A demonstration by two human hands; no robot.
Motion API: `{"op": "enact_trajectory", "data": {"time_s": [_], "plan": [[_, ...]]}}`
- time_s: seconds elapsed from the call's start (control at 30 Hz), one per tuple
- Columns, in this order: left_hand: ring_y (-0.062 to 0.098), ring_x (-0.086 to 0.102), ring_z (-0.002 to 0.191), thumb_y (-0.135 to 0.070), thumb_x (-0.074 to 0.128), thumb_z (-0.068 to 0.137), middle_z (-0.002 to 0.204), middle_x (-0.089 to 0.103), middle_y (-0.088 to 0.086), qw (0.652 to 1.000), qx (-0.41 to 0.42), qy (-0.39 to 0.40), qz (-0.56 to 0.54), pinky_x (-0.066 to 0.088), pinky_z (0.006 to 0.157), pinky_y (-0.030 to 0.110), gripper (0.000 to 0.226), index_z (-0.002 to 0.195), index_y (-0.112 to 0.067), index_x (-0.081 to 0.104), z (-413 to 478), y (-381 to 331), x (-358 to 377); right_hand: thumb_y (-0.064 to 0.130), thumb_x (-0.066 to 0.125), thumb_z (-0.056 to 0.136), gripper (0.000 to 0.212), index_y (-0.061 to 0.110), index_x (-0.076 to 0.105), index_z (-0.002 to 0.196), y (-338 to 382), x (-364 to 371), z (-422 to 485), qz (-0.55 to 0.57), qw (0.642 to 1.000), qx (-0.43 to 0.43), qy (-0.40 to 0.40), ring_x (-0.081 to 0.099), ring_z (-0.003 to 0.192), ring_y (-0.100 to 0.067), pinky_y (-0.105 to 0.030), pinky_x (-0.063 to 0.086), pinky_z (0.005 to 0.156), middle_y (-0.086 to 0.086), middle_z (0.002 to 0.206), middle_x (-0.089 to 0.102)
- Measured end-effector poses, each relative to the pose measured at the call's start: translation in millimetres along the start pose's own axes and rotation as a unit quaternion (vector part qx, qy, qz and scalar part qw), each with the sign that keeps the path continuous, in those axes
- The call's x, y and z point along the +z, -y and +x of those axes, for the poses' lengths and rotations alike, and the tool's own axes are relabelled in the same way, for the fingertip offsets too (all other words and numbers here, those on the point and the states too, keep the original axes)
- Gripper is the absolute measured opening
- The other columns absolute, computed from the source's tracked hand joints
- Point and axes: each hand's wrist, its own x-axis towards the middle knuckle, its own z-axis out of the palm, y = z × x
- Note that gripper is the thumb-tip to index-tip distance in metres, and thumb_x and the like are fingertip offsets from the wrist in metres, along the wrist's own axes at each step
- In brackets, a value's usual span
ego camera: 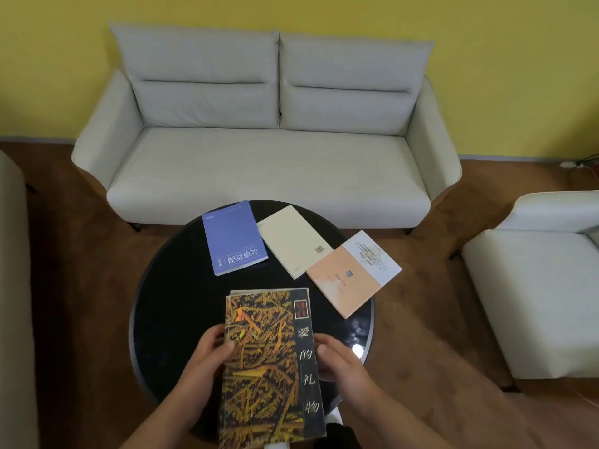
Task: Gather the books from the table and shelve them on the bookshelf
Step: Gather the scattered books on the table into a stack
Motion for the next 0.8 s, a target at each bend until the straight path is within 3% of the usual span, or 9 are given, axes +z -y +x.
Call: {"op": "enact_trajectory", "data": {"time_s": [0.1, 0.2, 0.33, 0.4, 0.5, 0.57, 0.67, 0.73, 0.8], "plan": [[0.031, 0.058, 0.119, -0.040, 0.045, 0.101, 0.127, 0.062, 0.010, 0.995, 0.013, -0.094, -0.018, 0.045, 0.100, 0.049, 0.038, 0.131, -0.019, 0.055, 33, -16, -11, 0.042, 0.042, 0.108, 0.042, 0.010, 0.068, 0.115, 3, -23, 34, 0.032, 0.990, 0.074, -0.119, 0.068, 0.092, -0.028, -0.039, 0.057, 0.082, -0.011, 0.104, 0.073], [0.030, 0.053, 0.122, -0.038, 0.051, 0.100, 0.127, 0.056, 0.007, 0.984, -0.008, -0.168, 0.056, 0.045, 0.103, 0.047, 0.047, 0.139, -0.011, 0.047, 82, -52, -15, 0.039, 0.053, 0.104, 0.035, 0.012, 0.065, 0.122, 20, -55, 74, -0.107, 0.965, 0.099, -0.218, 0.064, 0.088, -0.016, -0.029, 0.052, 0.071, 0.001, 0.099, 0.067], [0.035, 0.059, 0.114, -0.037, 0.060, 0.096, 0.125, 0.061, 0.018, 0.976, -0.036, -0.168, 0.133, 0.047, 0.103, 0.054, 0.050, 0.132, -0.002, 0.053, 152, -91, -12, 0.054, 0.059, 0.094, 0.061, 0.013, 0.051, 0.137, 42, -85, 123, -0.301, 0.894, 0.164, -0.287, 0.061, 0.114, -0.027, -0.040, 0.055, 0.095, -0.008, 0.129, 0.060], [0.038, 0.060, 0.113, -0.036, 0.067, 0.091, 0.124, 0.061, 0.022, 0.975, -0.053, -0.184, 0.110, 0.048, 0.102, 0.054, 0.057, 0.132, 0.001, 0.053, 182, -100, -11, 0.062, 0.063, 0.088, 0.075, 0.012, 0.045, 0.141, 39, -94, 144, -0.289, 0.887, 0.204, -0.296, 0.059, 0.120, -0.032, -0.046, 0.053, 0.102, -0.012, 0.134, 0.056], [0.035, 0.059, 0.110, -0.035, 0.077, 0.083, 0.125, 0.059, 0.019, 0.971, -0.080, -0.201, 0.099, 0.049, 0.101, 0.051, 0.063, 0.131, -0.002, 0.053, 207, -106, -1, 0.058, 0.074, 0.084, 0.083, 0.010, 0.042, 0.143, 35, -102, 160, -0.174, 0.909, 0.225, -0.304, 0.057, 0.125, -0.036, -0.049, 0.050, 0.107, -0.015, 0.139, 0.056], [0.031, 0.058, 0.104, -0.038, 0.081, 0.078, 0.126, 0.056, 0.017, 0.959, -0.105, -0.226, 0.131, 0.051, 0.094, 0.046, 0.069, 0.131, -0.006, 0.049, 214, -106, 6, 0.046, 0.081, 0.083, 0.075, 0.010, 0.047, 0.140, 29, -107, 164, -0.112, 0.926, 0.198, -0.302, 0.061, 0.121, -0.036, -0.049, 0.052, 0.105, -0.014, 0.134, 0.061], [0.027, 0.053, 0.078, -0.035, 0.086, 0.073, 0.118, 0.058, 0.019, 0.931, -0.129, -0.281, 0.192, 0.046, 0.071, 0.038, 0.077, 0.131, -0.004, 0.045, 220, -108, 7, 0.036, 0.080, 0.087, 0.056, 0.010, 0.057, 0.130, 21, -107, 163, -0.116, 0.933, 0.185, -0.287, 0.065, 0.105, -0.031, -0.043, 0.055, 0.094, -0.010, 0.123, 0.068], [0.025, 0.051, 0.072, -0.027, 0.088, 0.072, 0.112, 0.058, 0.019, 0.933, -0.136, -0.289, 0.164, 0.044, 0.068, 0.037, 0.077, 0.131, -0.003, 0.046, 226, -107, 7, 0.035, 0.077, 0.089, 0.048, 0.011, 0.059, 0.126, 16, -106, 163, -0.123, 0.927, 0.187, -0.301, 0.063, 0.096, -0.028, -0.040, 0.054, 0.085, -0.006, 0.113, 0.068], [0.025, 0.050, 0.071, -0.020, 0.087, 0.073, 0.110, 0.055, 0.019, 0.940, -0.149, -0.280, 0.126, 0.045, 0.073, 0.036, 0.075, 0.133, 0.000, 0.046, 231, -107, 8, 0.030, 0.077, 0.090, 0.046, 0.009, 0.059, 0.126, 11, -109, 163, -0.103, 0.924, 0.181, -0.321, 0.065, 0.104, -0.031, -0.042, 0.054, 0.087, -0.009, 0.117, 0.068]]}}
